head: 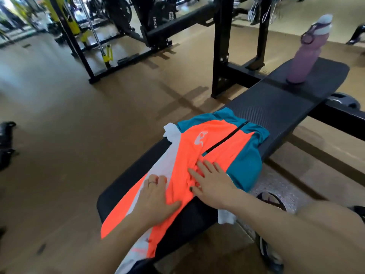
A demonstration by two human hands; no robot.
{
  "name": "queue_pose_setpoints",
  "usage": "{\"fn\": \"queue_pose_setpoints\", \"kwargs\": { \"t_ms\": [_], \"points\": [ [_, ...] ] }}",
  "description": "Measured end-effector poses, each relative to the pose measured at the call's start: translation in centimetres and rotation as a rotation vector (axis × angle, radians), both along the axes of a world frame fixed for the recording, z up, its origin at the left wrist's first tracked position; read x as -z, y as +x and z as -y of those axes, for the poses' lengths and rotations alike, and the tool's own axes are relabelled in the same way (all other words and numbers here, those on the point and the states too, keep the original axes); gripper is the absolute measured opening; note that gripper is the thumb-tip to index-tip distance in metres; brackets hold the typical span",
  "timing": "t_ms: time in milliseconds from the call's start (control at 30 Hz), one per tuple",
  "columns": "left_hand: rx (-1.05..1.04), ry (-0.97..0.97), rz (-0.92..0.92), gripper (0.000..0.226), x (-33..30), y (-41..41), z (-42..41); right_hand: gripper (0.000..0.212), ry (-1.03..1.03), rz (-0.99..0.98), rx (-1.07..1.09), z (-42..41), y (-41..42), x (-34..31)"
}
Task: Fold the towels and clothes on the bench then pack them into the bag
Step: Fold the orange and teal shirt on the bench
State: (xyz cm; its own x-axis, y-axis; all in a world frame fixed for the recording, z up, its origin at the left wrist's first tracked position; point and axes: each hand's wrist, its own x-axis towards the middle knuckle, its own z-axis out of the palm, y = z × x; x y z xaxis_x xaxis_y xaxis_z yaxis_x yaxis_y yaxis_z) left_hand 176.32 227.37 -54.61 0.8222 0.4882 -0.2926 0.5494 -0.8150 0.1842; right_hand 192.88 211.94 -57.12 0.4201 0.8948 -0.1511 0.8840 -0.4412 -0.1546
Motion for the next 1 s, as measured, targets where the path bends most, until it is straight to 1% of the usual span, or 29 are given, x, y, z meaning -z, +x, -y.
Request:
{"fn": "queue_pose_setpoints", "kwargs": {
  "t_ms": [33, 67, 133, 167, 233, 300, 367, 433, 500, 567, 633, 667, 700, 733, 767, 800, 833, 867, 900, 933, 967, 1000],
  "points": [
    [-0.003, 0.014, -0.033, 0.076, 0.0, -1.0, 0.1, 0.081, -0.017, -0.005, -0.001, 0.2, -0.3, 0.2],
    [-0.006, 0.024, -0.072, 0.069, -0.1, -1.9, 0.2, 0.08, 0.011, 0.012, 0.005, 0.4, -0.4, 0.3],
    [-0.013, 0.026, -0.12, 0.043, -0.3, -3.0, 0.4, 0.075, 0.035, 0.053, 0.014, 1.0, -0.3, 0.5],
    [-0.009, 0.013, -0.126, 0.029, -0.5, -3.4, 0.4, 0.072, 0.018, 0.077, 0.016, 1.3, -0.2, 0.6],
    [0.027, 0.015, -0.096, 0.015, -1.1, -3.7, 0.3, 0.064, -0.003, 0.095, 0.015, 1.7, -0.2, 0.4],
    [0.034, 0.023, -0.022, 0.015, -1.9, -4.0, -0.1, 0.049, 0.049, 0.138, -0.018, 2.3, -0.3, 0.1],
    [-0.037, -0.053, 0.113, 0.026, -2.9, -3.7, -1.1, 0.037, 0.109, 0.164, -0.104, 3.1, 0.2, 0.2],
    [-0.151, -0.139, 0.24, 0.032, -4.1, -3.5, -2.6, 0.034, 0.132, 0.163, -0.155, 3.9, 1.0, 0.0],
    [-0.269, -0.158, 0.307, 0.031, -4.6, -3.9, -4.9, 0.036, 0.146, 0.216, -0.14, 4.5, 1.6, 0.1],
    [-0.394, -0.116, 0.285, 0.024, -4.4, -5.2, -7.2, 0.037, 0.158, 0.311, -0.097, 5.1, 1.8, 0.5],
    [-0.531, -0.082, 0.245, 0.009, -4.0, -7.2, -8.8, 0.035, 0.17, 0.403, -0.059, 5.8, 1.6, 0.5],
    [-0.585, -0.071, 0.241, 0.006, -3.9, -8.0, -9.1, 0.033, 0.172, 0.431, -0.053, 6.1, 1.4, 0.5],
    [-0.615, -0.052, 0.243, 0.009, -3.7, -8.7, -9.0, 0.033, 0.171, 0.445, -0.063, 6.2, 1.0, 0.0],
    [-0.61, -0.03, 0.237, 0.014, -3.7, -9.0, -8.6, 0.035, 0.172, 0.445, -0.088, 6.1, 0.5, -0.6],
    [-0.574, -0.025, 0.213, 0.023, -3.8, -9.3, -7.8, 0.043, 0.188, 0.422, -0.136, 5.8, -0.2, -1.3],
    [-0.513, -0.039, 0.167, 0.034, -3.9, -9.5, -6.6, 0.05, 0.206, 0.384, -0.203, 5.3, -1.2, -1.8],
    [-0.437, -0.055, 0.096, 0.046, -4.0, -9.7, -5.3, 0.052, 0.22, 0.352, -0.267, 4.7, -2.4, -2.2],
    [-0.355, -0.047, 0.011, 0.056, -3.9, -9.9, -4.0, 0.045, 0.231, 0.318, -0.312, 4.2, -4.0, -2.2],
    [-0.271, -0.009, -0.065, 0.061, -3.7, -10.3, -2.7, 0.035, 0.247, 0.283, -0.334, 3.6, -5.7, -1.8],
    [-0.192, 0.044, -0.118, 0.056, -3.4, -10.6, -1.8, 0.027, 0.263, 0.241, -0.337, 3.2, -7.4, -1.2],
    [-0.134, 0.084, -0.13, 0.043, -3.0, -10.9, -1.1, 0.022, 0.286, 0.206, -0.333, 2.8, -9.1, -0.4],
    [-0.107, 0.096, -0.096, 0.028, -2.9, -11.0, -0.7, 0.019, 0.31, 0.181, -0.326, 2.5, -10.6, 0.3]
  ]
}}
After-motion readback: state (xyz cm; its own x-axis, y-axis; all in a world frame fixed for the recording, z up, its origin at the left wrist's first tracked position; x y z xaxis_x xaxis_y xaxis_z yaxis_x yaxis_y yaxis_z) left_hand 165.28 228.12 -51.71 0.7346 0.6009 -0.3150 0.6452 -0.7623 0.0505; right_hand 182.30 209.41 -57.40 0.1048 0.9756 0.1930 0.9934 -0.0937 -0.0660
